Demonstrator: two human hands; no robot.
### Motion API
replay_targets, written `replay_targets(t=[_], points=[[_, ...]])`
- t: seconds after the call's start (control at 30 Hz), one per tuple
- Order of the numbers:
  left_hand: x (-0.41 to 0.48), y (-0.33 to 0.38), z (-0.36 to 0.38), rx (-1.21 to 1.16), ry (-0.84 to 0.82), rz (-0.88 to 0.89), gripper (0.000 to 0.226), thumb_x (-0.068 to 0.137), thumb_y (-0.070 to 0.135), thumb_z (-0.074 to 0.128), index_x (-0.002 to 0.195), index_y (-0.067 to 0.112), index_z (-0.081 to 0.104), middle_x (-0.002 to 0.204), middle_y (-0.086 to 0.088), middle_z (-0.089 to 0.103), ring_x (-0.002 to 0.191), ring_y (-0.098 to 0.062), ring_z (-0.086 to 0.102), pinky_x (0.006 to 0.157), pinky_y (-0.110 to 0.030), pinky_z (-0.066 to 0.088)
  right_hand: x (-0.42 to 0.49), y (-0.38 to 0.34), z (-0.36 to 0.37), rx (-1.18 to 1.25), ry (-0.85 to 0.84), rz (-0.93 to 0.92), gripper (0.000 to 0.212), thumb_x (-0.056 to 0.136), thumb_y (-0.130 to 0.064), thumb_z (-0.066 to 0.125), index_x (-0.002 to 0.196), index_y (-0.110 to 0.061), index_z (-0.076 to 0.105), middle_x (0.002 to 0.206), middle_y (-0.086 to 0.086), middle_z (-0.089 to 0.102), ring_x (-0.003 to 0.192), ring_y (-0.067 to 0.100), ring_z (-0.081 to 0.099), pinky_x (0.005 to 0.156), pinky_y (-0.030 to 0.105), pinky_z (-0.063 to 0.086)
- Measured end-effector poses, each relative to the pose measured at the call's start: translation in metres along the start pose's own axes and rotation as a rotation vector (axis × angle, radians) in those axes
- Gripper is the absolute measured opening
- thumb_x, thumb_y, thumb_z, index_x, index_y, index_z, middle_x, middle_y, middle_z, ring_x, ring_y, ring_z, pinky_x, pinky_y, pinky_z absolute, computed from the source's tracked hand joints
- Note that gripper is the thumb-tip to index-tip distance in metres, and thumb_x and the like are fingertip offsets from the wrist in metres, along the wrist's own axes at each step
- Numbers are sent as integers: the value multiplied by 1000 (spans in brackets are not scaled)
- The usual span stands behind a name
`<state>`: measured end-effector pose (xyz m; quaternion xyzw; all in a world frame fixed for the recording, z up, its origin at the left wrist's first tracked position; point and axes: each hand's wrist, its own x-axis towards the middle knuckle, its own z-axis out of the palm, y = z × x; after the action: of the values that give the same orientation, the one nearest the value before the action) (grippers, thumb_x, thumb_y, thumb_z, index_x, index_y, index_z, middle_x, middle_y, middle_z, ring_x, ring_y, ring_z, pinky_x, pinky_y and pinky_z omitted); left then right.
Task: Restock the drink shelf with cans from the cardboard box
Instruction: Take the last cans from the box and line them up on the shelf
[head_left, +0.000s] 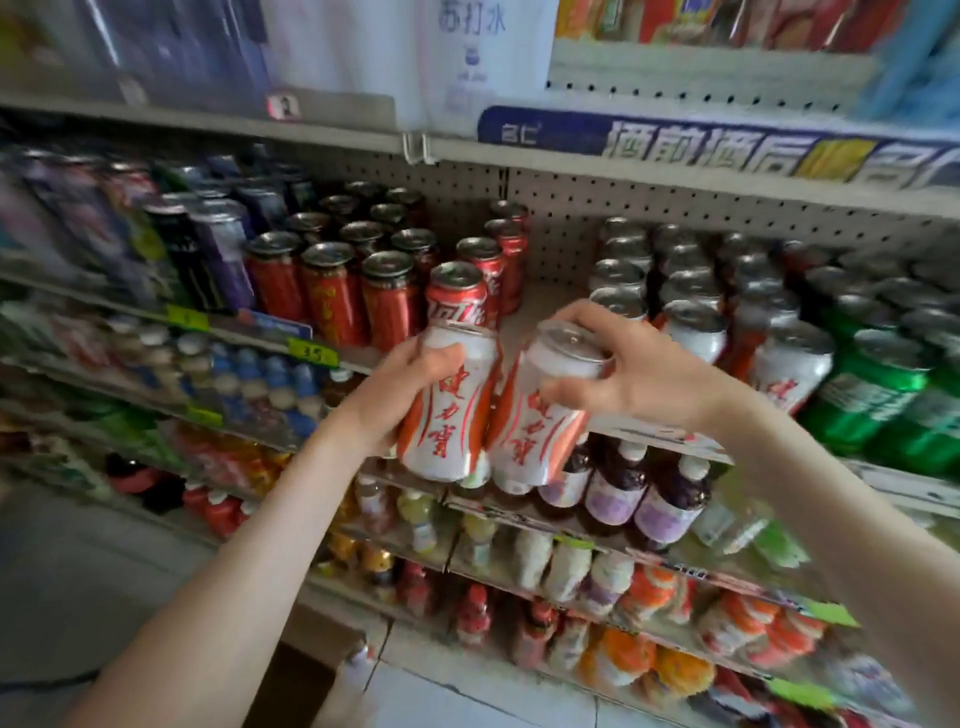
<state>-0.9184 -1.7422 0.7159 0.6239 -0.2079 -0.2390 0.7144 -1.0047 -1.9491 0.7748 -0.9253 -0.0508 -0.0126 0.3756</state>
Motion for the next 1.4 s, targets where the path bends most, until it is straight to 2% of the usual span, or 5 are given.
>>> replay_targets(t=[0.4,0.83,1.03,1.23,1.4], points=[[42,31,-11,181,5,116,36,68,43,67,100,31,61,97,1,72,92,-16,70,78,-32,53,69,1,-31,-325,82,67,64,75,-48,69,131,-29,44,126,-5,57,112,14,53,90,26,42],[63,33,-9,225,153,182,29,77,38,73,102,33,58,103,5,68,96,-12,66,84,-35,53,102,17,-25,-675,-74,51,55,74,-52,66,121,-26,52,102,-2,66,94,18,56,82,29,31],[64,32,0,317,157,230,59,55,61,67,105,32,57,103,8,68,96,-8,66,86,-33,54,107,13,-26,-682,-136,105,56,74,-56,64,121,-26,54,102,-4,65,91,16,55,76,28,36],[65,36,12,383,132,277,67,56,61,67,114,29,54,106,10,66,99,-6,64,89,-33,54,97,13,-45,-361,-223,145,66,79,-60,59,137,-31,43,133,-9,55,116,14,55,101,36,44],[68,48,24,552,127,304,55,55,62,70,100,35,52,98,13,64,94,-2,62,81,-24,51,77,-15,-60,183,-9,-12,45,88,-42,54,124,-15,57,119,-4,64,106,9,61,101,28,43]])
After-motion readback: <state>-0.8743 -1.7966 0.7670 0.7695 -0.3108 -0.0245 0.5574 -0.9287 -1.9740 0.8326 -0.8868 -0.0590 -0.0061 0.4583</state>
